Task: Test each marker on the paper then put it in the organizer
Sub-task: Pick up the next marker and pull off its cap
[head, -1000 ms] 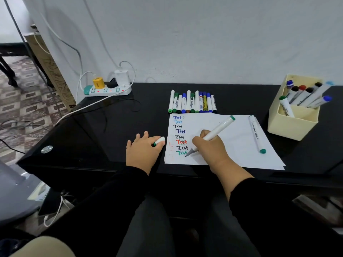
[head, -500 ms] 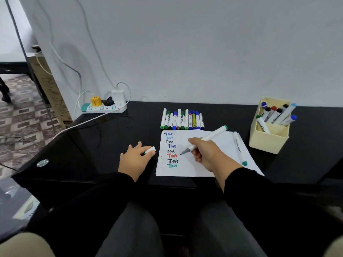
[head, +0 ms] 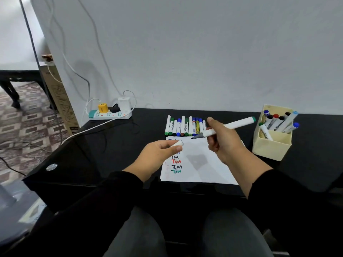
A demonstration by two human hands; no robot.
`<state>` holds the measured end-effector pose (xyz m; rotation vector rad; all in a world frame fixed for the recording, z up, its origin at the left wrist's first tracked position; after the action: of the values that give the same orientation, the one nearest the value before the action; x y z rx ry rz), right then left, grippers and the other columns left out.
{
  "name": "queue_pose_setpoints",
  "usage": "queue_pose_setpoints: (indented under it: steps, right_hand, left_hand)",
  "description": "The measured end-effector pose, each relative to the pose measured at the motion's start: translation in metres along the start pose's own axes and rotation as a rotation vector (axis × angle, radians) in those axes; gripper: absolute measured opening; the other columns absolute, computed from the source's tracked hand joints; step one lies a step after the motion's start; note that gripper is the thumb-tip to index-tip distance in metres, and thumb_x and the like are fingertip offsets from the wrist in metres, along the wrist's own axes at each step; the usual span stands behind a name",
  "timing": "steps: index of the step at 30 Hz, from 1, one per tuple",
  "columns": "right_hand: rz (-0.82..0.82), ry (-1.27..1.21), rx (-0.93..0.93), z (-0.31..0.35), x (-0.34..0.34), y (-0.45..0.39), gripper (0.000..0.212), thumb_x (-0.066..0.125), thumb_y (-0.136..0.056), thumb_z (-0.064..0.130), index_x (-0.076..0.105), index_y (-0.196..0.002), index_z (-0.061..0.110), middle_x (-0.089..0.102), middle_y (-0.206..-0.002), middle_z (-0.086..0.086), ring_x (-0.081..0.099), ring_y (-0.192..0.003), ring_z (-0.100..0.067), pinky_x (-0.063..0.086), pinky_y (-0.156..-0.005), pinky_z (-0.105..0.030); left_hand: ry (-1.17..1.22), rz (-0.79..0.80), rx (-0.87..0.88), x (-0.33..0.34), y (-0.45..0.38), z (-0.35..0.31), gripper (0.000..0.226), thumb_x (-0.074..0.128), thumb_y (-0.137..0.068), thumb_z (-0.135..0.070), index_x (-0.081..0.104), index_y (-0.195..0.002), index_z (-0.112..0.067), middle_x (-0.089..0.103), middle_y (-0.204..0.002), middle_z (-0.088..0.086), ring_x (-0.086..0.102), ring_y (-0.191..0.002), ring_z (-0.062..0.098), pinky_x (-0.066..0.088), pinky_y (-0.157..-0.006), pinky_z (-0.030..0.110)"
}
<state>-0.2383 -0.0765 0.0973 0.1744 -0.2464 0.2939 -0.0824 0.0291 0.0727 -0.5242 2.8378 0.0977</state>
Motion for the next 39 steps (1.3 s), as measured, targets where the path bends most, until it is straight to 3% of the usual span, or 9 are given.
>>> queue_pose_setpoints:
  steps: [4, 8, 14, 17, 22, 25, 33, 36, 39]
  right_hand:
    - [0.028, 0.084, -0.075, 0.006, 0.007, 0.006, 0.032, 0.060, -0.091, 0.023, 0.049, -0.062, 0.013, 0.044, -0.040, 0.002, 0.032, -0.035, -0.009, 0.023, -0.044, -0.021]
    - [0.104, 0.149, -0.082, 0.004, 0.016, 0.010, 0.032, 0.058, -0.092, 0.020, 0.050, -0.062, 0.013, 0.045, -0.041, 0.003, 0.035, -0.036, -0.008, 0.028, -0.042, -0.019]
    - [0.248, 0.144, -0.144, 0.002, 0.028, 0.011, 0.037, 0.060, -0.090, 0.013, 0.036, -0.062, 0.016, 0.043, -0.042, -0.001, 0.034, -0.036, -0.010, 0.027, -0.039, -0.018]
    - [0.211, 0.083, -0.147, -0.003, 0.026, 0.010, 0.041, 0.062, -0.089, 0.010, 0.034, -0.059, 0.016, 0.042, -0.042, -0.002, 0.035, -0.036, -0.011, 0.029, -0.038, -0.018]
    - [0.105, -0.021, -0.061, -0.020, 0.028, 0.012, 0.038, 0.055, -0.091, 0.005, 0.034, -0.061, 0.016, 0.043, -0.039, 0.006, 0.035, -0.032, -0.005, 0.030, -0.038, -0.016]
    - [0.075, -0.056, -0.051, -0.023, 0.028, 0.010, 0.037, 0.054, -0.091, 0.003, 0.034, -0.062, 0.016, 0.044, -0.042, 0.005, 0.034, -0.032, -0.005, 0.028, -0.039, -0.017]
    - [0.219, -0.011, 0.119, -0.033, 0.018, 0.000, 0.025, 0.060, -0.091, 0.029, 0.053, -0.071, 0.015, 0.041, -0.047, 0.002, 0.031, -0.043, -0.008, 0.025, -0.044, -0.019]
    - [0.211, -0.059, 0.118, -0.029, 0.002, -0.009, 0.015, 0.059, -0.091, 0.021, 0.061, -0.081, 0.011, 0.047, -0.056, 0.000, 0.036, -0.049, -0.009, 0.029, -0.045, -0.018]
    - [0.253, 0.198, 0.060, -0.023, -0.011, -0.016, 0.005, 0.065, -0.086, 0.011, 0.066, -0.085, 0.006, 0.052, -0.067, -0.004, 0.038, -0.057, -0.011, 0.031, -0.052, -0.021]
  left_hand:
    - [0.037, 0.036, -0.015, 0.004, 0.002, -0.004, 0.029, 0.071, -0.081, -0.026, 0.070, -0.110, -0.019, 0.072, -0.094, -0.013, 0.066, -0.089, -0.002, 0.046, -0.068, 0.006]
    - [0.058, 0.073, 0.018, 0.010, 0.004, -0.015, 0.016, 0.070, -0.082, -0.021, 0.072, -0.098, -0.021, 0.072, -0.082, -0.017, 0.062, -0.076, -0.013, 0.040, -0.060, -0.002]
    - [0.034, 0.065, 0.043, 0.006, -0.002, -0.022, 0.015, 0.065, -0.085, -0.028, 0.072, -0.098, -0.025, 0.072, -0.086, -0.013, 0.059, -0.084, -0.013, 0.038, -0.068, -0.002]
    - [0.083, 0.039, 0.008, 0.004, -0.003, -0.019, 0.015, 0.067, -0.083, -0.027, 0.073, -0.096, -0.021, 0.073, -0.088, -0.008, 0.062, -0.094, 0.000, 0.039, -0.078, 0.010]
    - [0.048, 0.035, -0.056, 0.011, -0.004, -0.013, 0.015, 0.062, -0.089, -0.027, 0.070, -0.083, -0.015, 0.068, -0.077, -0.012, 0.057, -0.067, -0.015, 0.037, -0.061, 0.000]
    - [0.053, 0.024, -0.067, 0.014, -0.004, -0.013, 0.016, 0.061, -0.090, -0.025, 0.069, -0.081, -0.014, 0.067, -0.076, -0.010, 0.056, -0.076, -0.007, 0.033, -0.068, 0.008]
    - [-0.113, -0.046, -0.028, 0.004, -0.009, -0.011, 0.013, 0.061, -0.090, -0.026, 0.071, -0.082, -0.022, 0.070, -0.094, -0.001, 0.054, -0.080, 0.009, 0.039, -0.066, 0.015]
    - [-0.151, -0.089, -0.026, -0.009, -0.014, -0.004, 0.008, 0.062, -0.089, -0.025, 0.069, -0.091, -0.027, 0.069, -0.101, 0.007, 0.052, -0.078, 0.011, 0.039, -0.065, 0.018]
    - [-0.240, -0.082, -0.025, -0.018, -0.018, 0.001, 0.010, 0.062, -0.090, -0.027, 0.066, -0.098, -0.030, 0.068, -0.100, 0.011, 0.049, -0.075, 0.013, 0.036, -0.060, 0.019]
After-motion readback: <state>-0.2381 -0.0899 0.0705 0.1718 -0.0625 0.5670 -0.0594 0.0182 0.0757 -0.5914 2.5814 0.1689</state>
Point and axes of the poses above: each hand's wrist, its own y-axis away from the middle knuckle, its own x-axis out of the palm, z = x × y, the point moved 5 cm from there along -y, towards the middle knuckle
